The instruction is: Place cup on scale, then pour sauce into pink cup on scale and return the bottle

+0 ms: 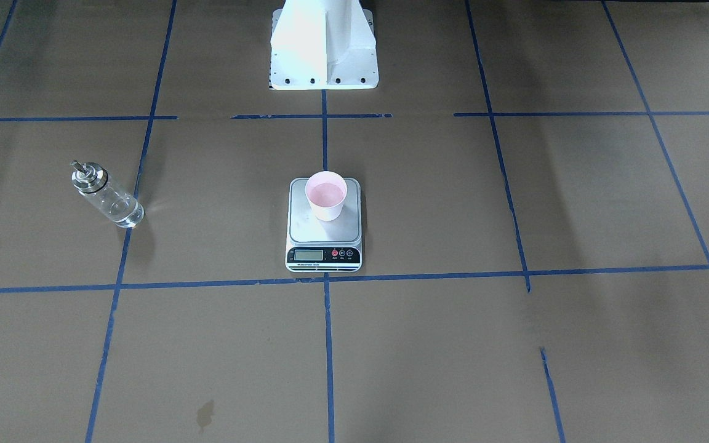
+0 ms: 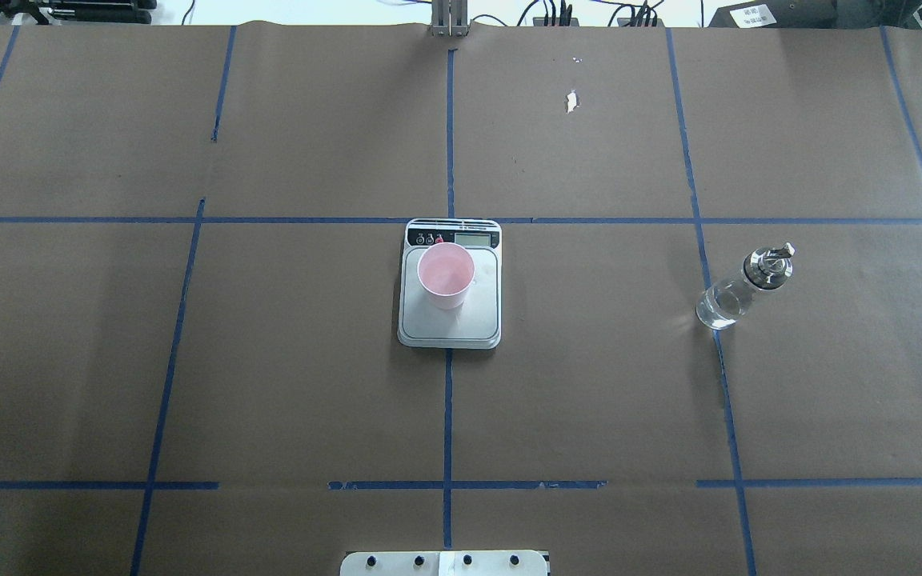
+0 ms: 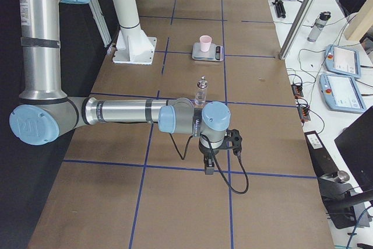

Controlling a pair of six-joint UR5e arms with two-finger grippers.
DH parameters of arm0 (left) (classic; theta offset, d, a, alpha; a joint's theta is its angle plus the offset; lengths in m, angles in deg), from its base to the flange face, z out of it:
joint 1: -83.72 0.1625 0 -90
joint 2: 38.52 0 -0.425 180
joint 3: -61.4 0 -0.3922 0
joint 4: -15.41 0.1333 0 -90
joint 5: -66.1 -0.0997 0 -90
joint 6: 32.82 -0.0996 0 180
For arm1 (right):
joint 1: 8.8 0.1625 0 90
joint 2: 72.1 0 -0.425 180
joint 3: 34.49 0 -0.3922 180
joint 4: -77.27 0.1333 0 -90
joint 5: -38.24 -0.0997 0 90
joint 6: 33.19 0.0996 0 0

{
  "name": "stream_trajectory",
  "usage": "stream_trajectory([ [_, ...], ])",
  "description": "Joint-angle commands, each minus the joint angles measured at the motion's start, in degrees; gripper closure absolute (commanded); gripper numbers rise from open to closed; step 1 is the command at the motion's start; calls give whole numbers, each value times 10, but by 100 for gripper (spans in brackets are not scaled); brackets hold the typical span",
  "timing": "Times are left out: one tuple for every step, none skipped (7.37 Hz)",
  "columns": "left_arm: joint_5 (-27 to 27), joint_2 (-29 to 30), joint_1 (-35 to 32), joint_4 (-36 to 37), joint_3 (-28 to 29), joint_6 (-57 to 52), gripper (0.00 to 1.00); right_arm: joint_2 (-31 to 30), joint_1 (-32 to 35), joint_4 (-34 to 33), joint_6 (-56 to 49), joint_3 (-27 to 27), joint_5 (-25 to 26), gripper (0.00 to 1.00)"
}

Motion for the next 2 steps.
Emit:
stream_trajectory([
  [0,0,-1,0,-1,0,0,1,0,0,0,1,0,0],
  [0,0,0,0,-1,0,0,0,0,0,0,-1,0,0],
])
